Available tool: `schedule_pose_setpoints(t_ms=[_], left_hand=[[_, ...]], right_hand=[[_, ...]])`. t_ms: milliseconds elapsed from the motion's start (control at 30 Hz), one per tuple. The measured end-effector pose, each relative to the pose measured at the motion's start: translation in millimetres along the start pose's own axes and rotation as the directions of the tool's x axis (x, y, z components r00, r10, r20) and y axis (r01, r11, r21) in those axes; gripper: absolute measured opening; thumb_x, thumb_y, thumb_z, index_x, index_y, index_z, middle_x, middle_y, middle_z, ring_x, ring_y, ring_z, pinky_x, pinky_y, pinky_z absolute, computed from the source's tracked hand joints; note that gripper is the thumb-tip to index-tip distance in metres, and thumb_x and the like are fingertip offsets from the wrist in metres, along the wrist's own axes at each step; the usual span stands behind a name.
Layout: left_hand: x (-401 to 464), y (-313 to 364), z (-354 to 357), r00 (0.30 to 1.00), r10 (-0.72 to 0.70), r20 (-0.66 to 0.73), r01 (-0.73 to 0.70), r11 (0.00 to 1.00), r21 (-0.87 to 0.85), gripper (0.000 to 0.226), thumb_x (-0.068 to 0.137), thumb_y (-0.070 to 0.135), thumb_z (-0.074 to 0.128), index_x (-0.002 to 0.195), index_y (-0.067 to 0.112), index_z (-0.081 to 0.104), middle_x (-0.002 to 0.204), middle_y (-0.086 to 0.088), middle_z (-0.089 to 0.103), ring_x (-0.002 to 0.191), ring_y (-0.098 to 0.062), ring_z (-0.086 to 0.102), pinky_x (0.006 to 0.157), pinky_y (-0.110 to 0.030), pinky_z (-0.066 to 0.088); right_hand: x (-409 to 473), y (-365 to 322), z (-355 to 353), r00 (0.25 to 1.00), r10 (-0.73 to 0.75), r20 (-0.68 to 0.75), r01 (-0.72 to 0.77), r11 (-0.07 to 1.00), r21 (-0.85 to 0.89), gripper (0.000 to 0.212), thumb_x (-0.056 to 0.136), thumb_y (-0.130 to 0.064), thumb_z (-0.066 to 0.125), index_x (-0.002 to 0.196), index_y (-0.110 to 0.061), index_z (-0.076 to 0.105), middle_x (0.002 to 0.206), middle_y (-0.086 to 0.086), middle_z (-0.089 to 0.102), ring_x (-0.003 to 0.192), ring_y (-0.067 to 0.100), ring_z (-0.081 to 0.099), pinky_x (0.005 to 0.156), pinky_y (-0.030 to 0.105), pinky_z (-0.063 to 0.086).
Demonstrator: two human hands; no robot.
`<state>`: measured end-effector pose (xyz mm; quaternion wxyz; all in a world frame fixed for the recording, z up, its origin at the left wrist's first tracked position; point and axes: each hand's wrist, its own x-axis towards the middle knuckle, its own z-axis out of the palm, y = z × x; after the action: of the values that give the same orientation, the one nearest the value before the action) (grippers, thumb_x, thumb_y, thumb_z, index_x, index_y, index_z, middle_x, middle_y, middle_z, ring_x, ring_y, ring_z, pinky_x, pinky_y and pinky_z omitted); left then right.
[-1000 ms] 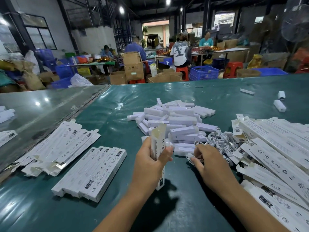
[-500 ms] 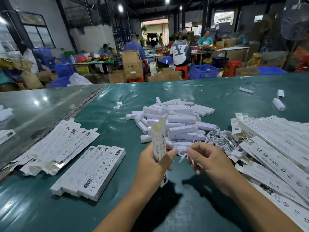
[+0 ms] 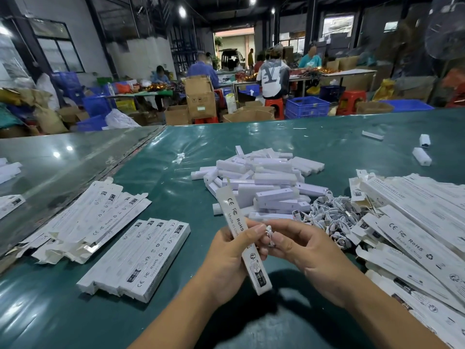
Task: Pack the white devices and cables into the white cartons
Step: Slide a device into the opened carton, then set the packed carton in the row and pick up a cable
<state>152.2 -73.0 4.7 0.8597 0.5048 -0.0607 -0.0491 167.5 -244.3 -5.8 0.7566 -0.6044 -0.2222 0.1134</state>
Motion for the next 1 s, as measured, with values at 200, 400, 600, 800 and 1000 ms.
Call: schedule_pose_setpoints(t_ms=[200, 400, 600, 800, 1000], left_hand=[[2, -2, -2, 1.000, -0.017, -0.007, 0.017, 0.997, 0.078, 0.015, 0.085, 0.025, 0.079, 0.085, 0.012, 0.071, 0.071, -0.005, 0.059, 0.060, -0.016, 0.053, 0.059, -0.027, 0.048], [0, 3, 1, 0.991, -0.130, 0.012, 0.131, 0.990, -0.043, 0.020, 0.090, 0.032, 0.066, 0.078, 0.016, 0.068, 0.069, 0.001, 0.056, 0.054, -0.011, 0.049, 0.055, -0.026, 0.046], [-1, 5, 2, 0.994, -0.109, 0.015, 0.110, 0.993, -0.043, 0.021, 0.091, 0.032, 0.065, 0.084, 0.012, 0.064, 0.070, 0.001, 0.053, 0.056, -0.011, 0.046, 0.057, -0.026, 0.046], [-5, -5, 13, 0.996, 0.052, -0.068, -0.043, 0.991, 0.127, 0.028, 0.084, 0.037, 0.070, 0.079, 0.010, 0.065, 0.064, -0.011, 0.058, 0.056, -0.022, 0.052, 0.057, -0.030, 0.042], [-7, -8, 11, 0.905, 0.399, -0.150, -0.242, 0.771, 0.588, 0.026, 0.087, 0.042, 0.074, 0.091, 0.019, 0.063, 0.068, 0.000, 0.064, 0.058, -0.009, 0.055, 0.053, -0.027, 0.048]], right_hand=[[-3, -11, 8, 0.982, -0.164, -0.099, 0.126, 0.943, -0.308, 0.024, 0.093, -0.023, 0.064, 0.114, -0.016, 0.074, 0.102, 0.000, 0.077, 0.091, 0.013, 0.072, 0.080, 0.022, 0.056], [-4, -12, 10, 0.977, -0.205, -0.063, 0.179, 0.940, -0.290, 0.020, 0.093, -0.024, 0.064, 0.110, -0.020, 0.075, 0.095, 0.001, 0.077, 0.084, 0.008, 0.070, 0.077, 0.018, 0.053], [-2, -10, -2, 0.991, -0.126, 0.039, 0.127, 0.991, -0.037, 0.036, 0.092, -0.037, 0.070, 0.125, -0.023, 0.069, 0.085, 0.005, 0.070, 0.081, 0.017, 0.065, 0.078, 0.027, 0.054], [-5, -14, 1, 0.985, -0.128, 0.118, 0.138, 0.987, -0.086, 0.037, 0.099, -0.026, 0.062, 0.135, -0.021, 0.065, 0.085, 0.002, 0.068, 0.084, 0.015, 0.065, 0.082, 0.024, 0.052], [-2, -7, 8, 0.991, -0.125, -0.056, 0.117, 0.984, -0.133, 0.021, 0.094, -0.023, 0.065, 0.107, -0.013, 0.077, 0.080, 0.004, 0.072, 0.076, 0.015, 0.065, 0.074, 0.024, 0.054]])
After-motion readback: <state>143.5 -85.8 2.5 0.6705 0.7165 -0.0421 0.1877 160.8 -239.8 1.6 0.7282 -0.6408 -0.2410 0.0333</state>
